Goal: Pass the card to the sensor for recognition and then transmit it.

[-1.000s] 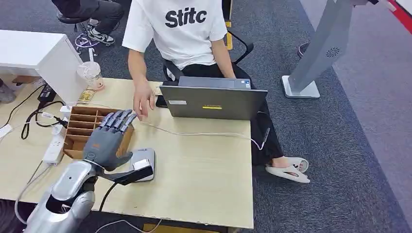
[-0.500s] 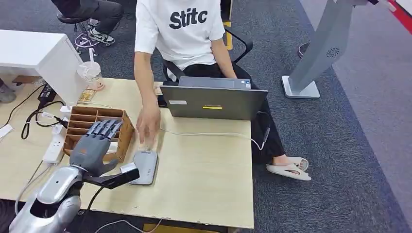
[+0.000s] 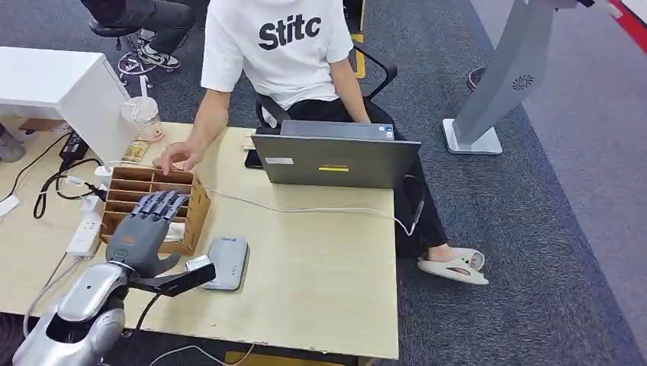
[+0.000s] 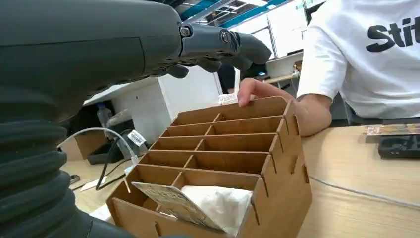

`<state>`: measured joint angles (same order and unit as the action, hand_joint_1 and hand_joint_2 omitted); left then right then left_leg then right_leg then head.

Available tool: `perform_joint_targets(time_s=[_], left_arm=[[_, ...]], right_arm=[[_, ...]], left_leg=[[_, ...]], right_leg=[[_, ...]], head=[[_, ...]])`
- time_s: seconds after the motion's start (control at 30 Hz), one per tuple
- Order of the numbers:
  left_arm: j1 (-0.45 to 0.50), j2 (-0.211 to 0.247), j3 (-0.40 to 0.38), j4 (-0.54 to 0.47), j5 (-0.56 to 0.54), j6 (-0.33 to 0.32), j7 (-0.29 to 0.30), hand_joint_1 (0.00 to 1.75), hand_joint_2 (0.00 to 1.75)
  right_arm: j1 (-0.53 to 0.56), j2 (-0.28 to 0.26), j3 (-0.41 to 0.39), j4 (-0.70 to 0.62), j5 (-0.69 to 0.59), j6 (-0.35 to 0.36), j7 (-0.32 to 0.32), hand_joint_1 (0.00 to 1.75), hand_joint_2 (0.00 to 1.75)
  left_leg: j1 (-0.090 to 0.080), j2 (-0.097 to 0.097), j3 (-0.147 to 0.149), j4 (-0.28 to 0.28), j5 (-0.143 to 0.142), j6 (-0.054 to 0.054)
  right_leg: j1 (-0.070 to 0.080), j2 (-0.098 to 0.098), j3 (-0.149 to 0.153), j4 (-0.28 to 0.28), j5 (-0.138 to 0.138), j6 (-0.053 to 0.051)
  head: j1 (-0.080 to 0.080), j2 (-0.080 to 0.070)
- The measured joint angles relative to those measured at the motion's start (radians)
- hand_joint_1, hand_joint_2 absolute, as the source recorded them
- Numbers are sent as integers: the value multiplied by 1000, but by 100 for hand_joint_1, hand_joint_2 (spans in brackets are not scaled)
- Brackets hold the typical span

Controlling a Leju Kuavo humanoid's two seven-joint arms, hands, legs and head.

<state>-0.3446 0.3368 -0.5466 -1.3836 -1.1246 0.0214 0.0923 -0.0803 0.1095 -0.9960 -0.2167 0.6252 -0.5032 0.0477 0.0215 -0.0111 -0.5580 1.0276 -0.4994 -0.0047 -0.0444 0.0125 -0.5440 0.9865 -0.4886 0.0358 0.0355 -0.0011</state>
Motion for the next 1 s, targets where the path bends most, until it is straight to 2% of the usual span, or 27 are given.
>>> perform_joint_targets(time_s=[0.8, 1.0], left_arm=[[29, 23, 122, 75, -54, 6, 51, 0, 175], [34, 13, 139, 117, -94, 63, 45, 5, 175]], right_arm=[[0, 0, -12, 0, 33, 1, 0, 0, 175], [0, 0, -12, 0, 45, 3, 0, 0, 175]], left_leg=[[0, 0, 0, 0, 0, 0], [0, 0, 0, 0, 0, 0]], right_leg=[[0, 0, 0, 0, 0, 0], [0, 0, 0, 0, 0, 0]], head=[[0, 0], [0, 0]])
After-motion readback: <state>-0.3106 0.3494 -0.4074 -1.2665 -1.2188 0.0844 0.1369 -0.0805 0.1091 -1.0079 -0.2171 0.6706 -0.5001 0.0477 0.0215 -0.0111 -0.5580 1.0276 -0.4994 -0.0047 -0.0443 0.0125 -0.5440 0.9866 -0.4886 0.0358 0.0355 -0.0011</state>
